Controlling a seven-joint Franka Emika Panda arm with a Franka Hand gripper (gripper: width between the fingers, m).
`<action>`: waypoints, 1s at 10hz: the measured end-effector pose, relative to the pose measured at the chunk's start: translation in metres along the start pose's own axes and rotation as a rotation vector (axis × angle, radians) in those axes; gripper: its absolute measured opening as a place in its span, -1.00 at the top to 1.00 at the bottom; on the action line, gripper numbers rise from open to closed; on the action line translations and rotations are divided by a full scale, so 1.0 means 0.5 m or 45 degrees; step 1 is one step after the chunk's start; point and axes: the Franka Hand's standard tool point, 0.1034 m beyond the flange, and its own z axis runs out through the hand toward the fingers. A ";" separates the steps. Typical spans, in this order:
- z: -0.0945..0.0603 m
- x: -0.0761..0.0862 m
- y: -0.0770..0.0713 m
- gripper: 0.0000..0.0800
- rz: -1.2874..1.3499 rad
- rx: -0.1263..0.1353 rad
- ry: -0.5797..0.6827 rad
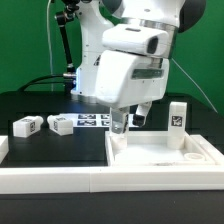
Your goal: Assemble square table
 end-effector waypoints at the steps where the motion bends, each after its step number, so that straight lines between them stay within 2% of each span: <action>1: 0.002 0.003 -0.003 -0.62 0.076 -0.001 0.002; 3: 0.004 -0.003 0.000 -0.62 0.061 0.001 -0.001; 4: 0.002 -0.021 0.010 -0.62 0.022 0.009 -0.002; 5: -0.006 -0.051 0.021 -0.62 -0.029 0.021 -0.005; 7: -0.030 -0.140 0.036 -0.62 -0.036 0.076 -0.019; 9: -0.033 -0.200 0.054 -0.62 -0.033 0.083 -0.019; 10: -0.025 -0.220 0.054 -0.62 -0.018 0.091 -0.025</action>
Offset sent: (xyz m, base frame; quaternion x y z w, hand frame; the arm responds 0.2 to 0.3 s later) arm -0.0168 -0.0172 0.0051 0.0588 0.0155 -0.0407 0.9973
